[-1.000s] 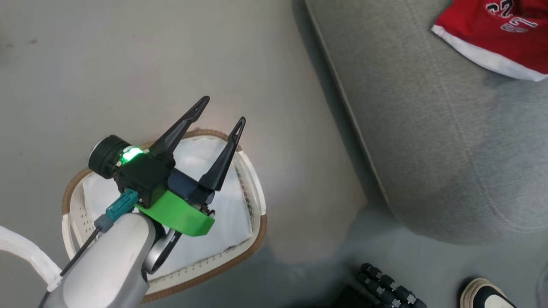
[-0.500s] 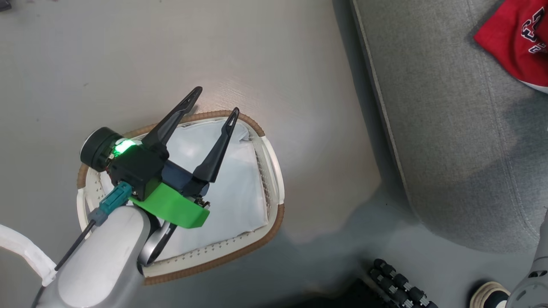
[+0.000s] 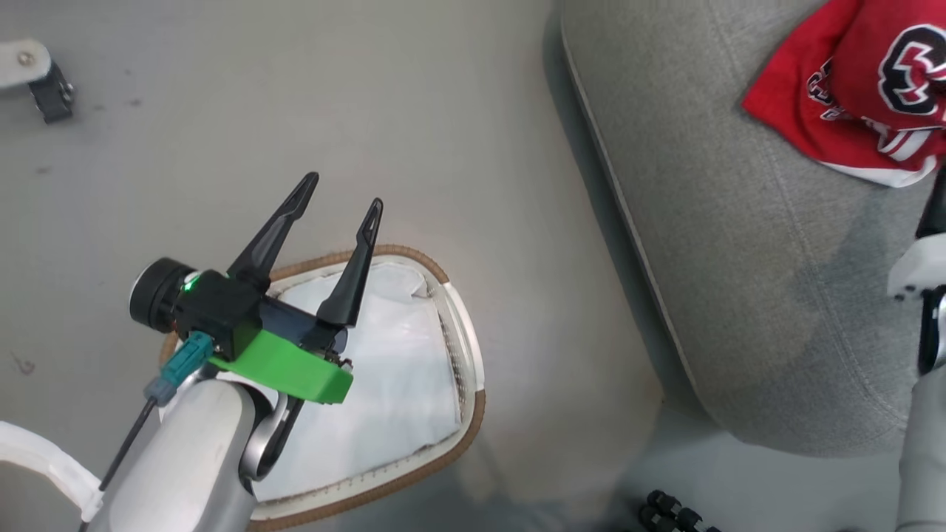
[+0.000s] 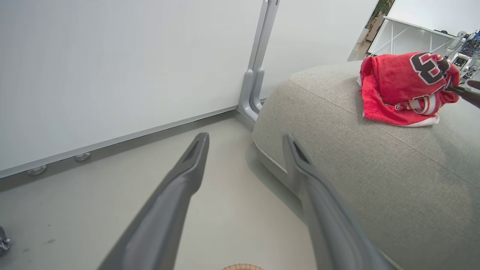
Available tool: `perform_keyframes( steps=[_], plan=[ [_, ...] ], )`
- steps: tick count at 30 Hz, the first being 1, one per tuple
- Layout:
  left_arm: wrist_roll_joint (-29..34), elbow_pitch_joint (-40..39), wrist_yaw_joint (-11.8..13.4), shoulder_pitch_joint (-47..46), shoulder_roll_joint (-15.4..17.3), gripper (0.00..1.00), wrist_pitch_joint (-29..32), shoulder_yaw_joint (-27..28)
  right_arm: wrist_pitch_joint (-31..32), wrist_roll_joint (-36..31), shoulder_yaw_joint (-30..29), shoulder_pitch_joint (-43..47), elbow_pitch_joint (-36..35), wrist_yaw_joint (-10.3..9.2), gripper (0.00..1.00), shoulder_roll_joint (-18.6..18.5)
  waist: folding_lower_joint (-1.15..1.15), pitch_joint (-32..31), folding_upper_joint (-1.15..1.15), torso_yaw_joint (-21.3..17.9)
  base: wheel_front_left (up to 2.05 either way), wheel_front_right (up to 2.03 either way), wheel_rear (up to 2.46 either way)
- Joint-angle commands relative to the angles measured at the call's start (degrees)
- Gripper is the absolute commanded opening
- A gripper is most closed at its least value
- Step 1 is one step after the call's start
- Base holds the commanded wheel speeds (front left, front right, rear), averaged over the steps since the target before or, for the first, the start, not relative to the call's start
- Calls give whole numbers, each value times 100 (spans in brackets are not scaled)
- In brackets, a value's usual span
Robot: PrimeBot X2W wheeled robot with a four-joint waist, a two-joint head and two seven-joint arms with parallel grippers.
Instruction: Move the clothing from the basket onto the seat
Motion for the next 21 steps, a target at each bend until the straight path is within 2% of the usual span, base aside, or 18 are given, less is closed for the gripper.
perform_keyframes(
  steps=[1,10,21],
  plan=[
    [77,11,9,146,-45,100,-3,86,-23,111,108,157,-124,-8,100,-1,0,-415,0,0,0,0,0],
    [316,142,9,617,-349,100,-3,730,-24,972,1077,701,-513,-8,100,80,0,-961,0,393,0,0,0],
    [663,315,9,983,-646,100,-3,1665,-18,1890,2392,1079,-792,-8,100,73,0,-1379,0,1187,0,0,0]
  ],
)
